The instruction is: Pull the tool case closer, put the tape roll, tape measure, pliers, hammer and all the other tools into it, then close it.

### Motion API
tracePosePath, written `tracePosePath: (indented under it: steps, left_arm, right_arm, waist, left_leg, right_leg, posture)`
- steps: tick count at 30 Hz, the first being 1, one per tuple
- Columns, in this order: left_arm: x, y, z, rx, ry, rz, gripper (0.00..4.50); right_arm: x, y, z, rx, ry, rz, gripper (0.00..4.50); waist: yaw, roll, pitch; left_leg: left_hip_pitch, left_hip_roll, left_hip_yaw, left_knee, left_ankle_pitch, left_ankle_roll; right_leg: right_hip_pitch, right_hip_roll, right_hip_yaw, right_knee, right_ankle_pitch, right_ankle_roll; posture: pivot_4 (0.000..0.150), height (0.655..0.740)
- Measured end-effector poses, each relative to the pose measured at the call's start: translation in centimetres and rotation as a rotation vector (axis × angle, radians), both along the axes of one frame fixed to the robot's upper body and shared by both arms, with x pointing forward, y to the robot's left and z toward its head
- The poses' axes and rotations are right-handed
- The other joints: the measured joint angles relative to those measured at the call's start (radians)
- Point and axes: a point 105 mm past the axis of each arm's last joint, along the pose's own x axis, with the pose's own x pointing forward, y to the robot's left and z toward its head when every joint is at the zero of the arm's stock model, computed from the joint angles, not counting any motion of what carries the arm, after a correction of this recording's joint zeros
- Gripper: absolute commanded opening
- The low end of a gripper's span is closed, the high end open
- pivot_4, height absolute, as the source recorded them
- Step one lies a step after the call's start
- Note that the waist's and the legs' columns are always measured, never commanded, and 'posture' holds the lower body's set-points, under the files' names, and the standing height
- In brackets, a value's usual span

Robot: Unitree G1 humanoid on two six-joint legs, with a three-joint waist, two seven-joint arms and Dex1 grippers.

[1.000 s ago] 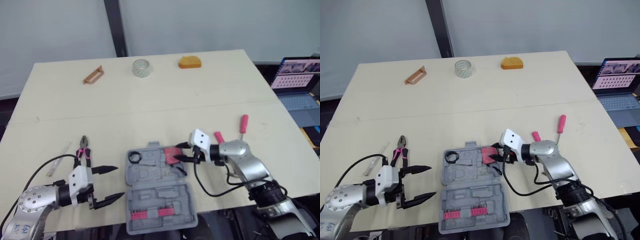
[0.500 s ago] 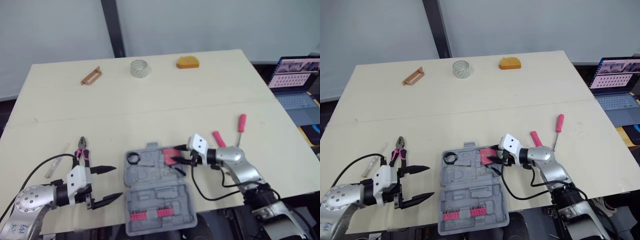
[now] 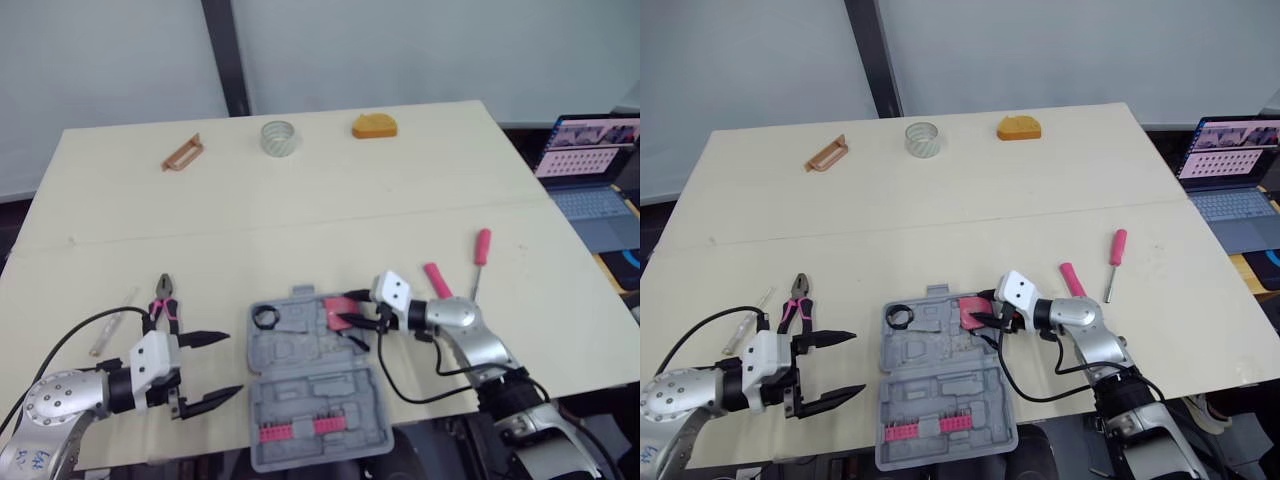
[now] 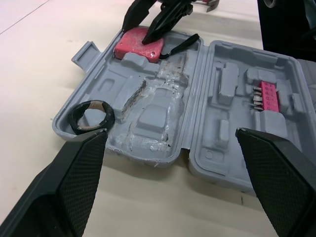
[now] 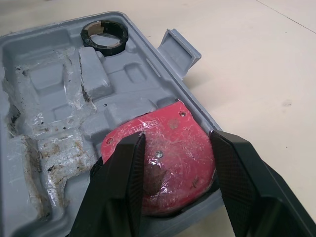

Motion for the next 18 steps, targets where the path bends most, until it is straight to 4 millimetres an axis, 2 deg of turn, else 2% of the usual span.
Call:
tracePosePath:
  steps: [7,11,13,15,18]
  left_arm:
    - [0.7,-0.6,0.7,-0.060,-0.018,0.027,4.50]
    - [0.6,-1.3,1.5,-0.079,-0.019,0.002,4.50]
    - [0.1,-1.5,1.6,-0.080,-0.009,-0.013,4.50]
    - [-0.5,-1.1,1.5,-0.072,0.007,-0.009,4.50]
    - [-1.2,-0.4,0.9,-0.064,0.032,0.018,4.50]
  right_arm:
    - [-0.2,-0.5,1.0,-0.028,-0.015,-0.019,2.20]
    - [-0.8,-1.3,5.1,-0.004,-0.078,-0.035,2.20]
    - [-2.0,-2.2,6.7,-0.002,-0.093,-0.041,2.20]
    - [-4.0,-3.1,6.6,-0.013,-0.039,-0.034,2.20]
    - [-6.3,-3.9,5.0,-0.013,0.113,-0.049,2.20]
  waist:
    - [0.004,0.001,0.001]
    - [0.007,0.001,0.001]
    - [0.011,0.001,0.001]
    - [0.023,0.001,0.001]
    - [0.027,0.001,0.001]
  left_leg:
    - [-0.002,0.000,0.000,0.001,0.000,0.000]
    - [-0.002,0.000,0.000,0.001,0.000,0.000]
    - [-0.002,0.000,0.000,0.000,0.000,0.000]
    - [-0.002,0.000,0.000,0.000,-0.001,0.000]
    - [-0.002,0.000,0.001,0.000,-0.001,0.000]
  right_leg:
    - [-0.001,0.000,0.000,0.000,0.000,0.000]
    - [-0.001,0.000,0.000,0.000,0.000,0.000]
    - [-0.001,0.000,0.000,-0.001,0.000,0.000]
    - [-0.001,0.000,0.000,-0.003,0.000,0.000]
    - [0.000,0.000,0.000,-0.004,0.001,-0.001]
  posture:
    - [0.150,0.7400]
    - [0.150,0.7400]
    - [0.150,0.7400]
    - [0.150,0.7400]
    - [0.150,0.7400]
